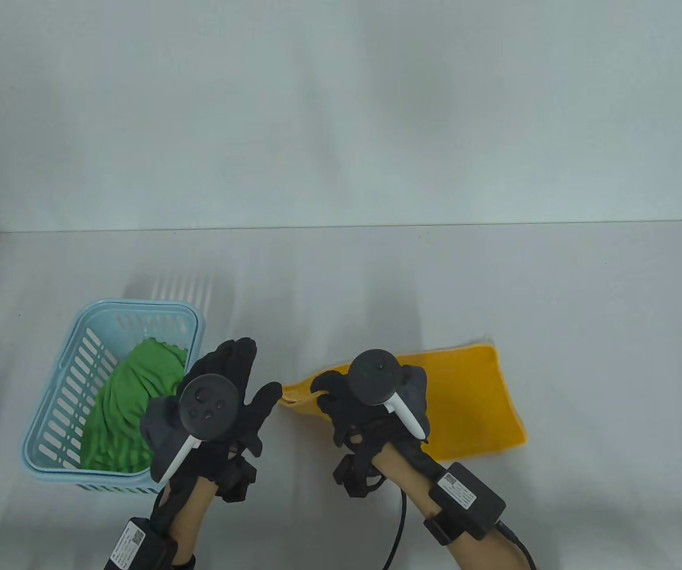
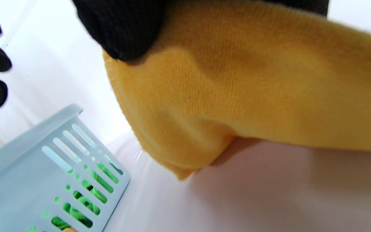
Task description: Roll square towel into towel roll
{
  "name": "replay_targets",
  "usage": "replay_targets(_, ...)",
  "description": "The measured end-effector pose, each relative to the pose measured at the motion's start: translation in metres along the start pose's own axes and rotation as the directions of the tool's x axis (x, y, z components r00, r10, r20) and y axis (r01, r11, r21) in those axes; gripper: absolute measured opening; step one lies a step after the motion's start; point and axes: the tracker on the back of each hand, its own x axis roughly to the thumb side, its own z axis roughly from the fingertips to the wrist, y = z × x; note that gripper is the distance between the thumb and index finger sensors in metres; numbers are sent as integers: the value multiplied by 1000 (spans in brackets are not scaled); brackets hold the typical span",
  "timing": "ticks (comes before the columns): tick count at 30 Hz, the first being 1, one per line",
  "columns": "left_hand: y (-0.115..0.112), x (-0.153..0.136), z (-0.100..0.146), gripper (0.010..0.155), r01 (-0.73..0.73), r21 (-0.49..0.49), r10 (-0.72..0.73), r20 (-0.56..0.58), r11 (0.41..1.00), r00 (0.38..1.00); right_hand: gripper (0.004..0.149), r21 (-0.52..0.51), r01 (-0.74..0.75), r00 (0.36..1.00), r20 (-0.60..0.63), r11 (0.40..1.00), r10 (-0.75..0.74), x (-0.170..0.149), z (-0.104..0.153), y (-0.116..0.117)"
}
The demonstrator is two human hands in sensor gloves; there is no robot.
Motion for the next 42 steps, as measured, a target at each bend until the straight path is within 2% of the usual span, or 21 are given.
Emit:
replay_targets(8, -18, 8, -3, 80, 3, -113, 3, 51, 994, 999, 39, -51, -14, 998, 57, 999, 17, 1, 8, -29)
replay_targets(13, -39, 13, -5, 81, 34, -223, -16, 78, 974, 997, 39, -62, -13, 996, 85, 998, 18, 2, 14, -42)
replay_targets(24, -89, 13, -11, 87, 172, -378, -151, 85, 910, 985, 39, -72, 47, 993, 114, 996, -38, 5, 25, -59)
replay_targets(26, -96, 14, -12, 84, 206, -377, -188, 83, 903, 979, 39, -75, 65, 992, 114, 995, -57, 4, 26, -62)
replay_targets(30, -101, 15, -15, 70, 236, -342, -231, 56, 910, 971, 39, -84, 92, 990, 113, 992, -82, 2, 28, -67)
replay_targets(34, -101, 13, -15, 59, 213, -340, -217, 28, 916, 976, 39, -95, 119, 988, 108, 988, -109, -1, 28, -72)
replay_targets(42, -95, 11, -17, 47, 168, -309, -170, 20, 936, 985, 39, -98, 197, 978, 87, 975, -189, -10, 27, -82)
